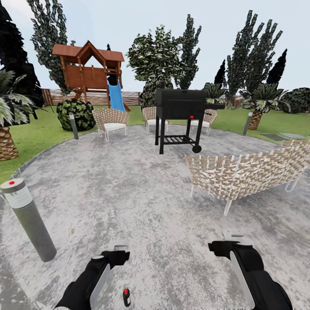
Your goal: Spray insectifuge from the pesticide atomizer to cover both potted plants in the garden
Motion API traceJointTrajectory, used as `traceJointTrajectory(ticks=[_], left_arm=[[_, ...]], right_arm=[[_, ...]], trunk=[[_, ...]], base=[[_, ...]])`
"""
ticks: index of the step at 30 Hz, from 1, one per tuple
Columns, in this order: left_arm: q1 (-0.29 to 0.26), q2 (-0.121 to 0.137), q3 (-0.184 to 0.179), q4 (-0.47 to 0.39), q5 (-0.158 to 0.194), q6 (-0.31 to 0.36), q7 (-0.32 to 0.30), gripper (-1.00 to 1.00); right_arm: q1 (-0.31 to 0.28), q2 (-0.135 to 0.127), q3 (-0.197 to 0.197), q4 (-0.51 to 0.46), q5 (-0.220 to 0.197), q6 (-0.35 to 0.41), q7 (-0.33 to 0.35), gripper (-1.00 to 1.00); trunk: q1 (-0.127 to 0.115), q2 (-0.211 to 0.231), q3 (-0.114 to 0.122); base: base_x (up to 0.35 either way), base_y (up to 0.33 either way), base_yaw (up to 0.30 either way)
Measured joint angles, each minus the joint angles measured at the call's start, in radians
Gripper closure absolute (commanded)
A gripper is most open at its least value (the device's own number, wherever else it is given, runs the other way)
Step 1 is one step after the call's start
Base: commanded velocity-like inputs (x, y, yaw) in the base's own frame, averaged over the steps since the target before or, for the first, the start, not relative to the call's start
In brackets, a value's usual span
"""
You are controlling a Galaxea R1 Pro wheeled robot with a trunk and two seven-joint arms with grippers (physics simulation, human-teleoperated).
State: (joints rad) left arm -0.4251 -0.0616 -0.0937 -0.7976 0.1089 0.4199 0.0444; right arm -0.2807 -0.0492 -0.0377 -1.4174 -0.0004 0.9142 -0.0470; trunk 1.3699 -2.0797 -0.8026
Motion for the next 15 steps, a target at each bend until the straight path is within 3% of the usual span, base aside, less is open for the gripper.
traceJointTrajectory(ticks=[7,11,15], left_arm=[[-0.002,-0.009,0.011,0.02,-0.007,-0.006,0.055,-1.0],[-0.004,-0.028,0.011,0.047,-0.005,-0.029,0.062,-1.0],[-0.005,-0.046,0.012,0.004,0.003,-0.025,0.115,-1.0]], right_arm=[[0.0,-0.002,0.004,0.001,0.0,0.005,0.001,-1.0],[0.0,-0.003,0.004,0.0,0.0,0.005,0.001,-1.0],[0.0,-0.003,0.004,0.0,0.0,0.005,0.001,-1.0]], trunk=[[0.027,-0.049,-0.022],[0.042,-0.077,-0.034],[0.058,-0.105,-0.047]], base=[[0.0,0.0,-0.012],[0.0,0.0,0.0],[0.0,0.0,0.0]])
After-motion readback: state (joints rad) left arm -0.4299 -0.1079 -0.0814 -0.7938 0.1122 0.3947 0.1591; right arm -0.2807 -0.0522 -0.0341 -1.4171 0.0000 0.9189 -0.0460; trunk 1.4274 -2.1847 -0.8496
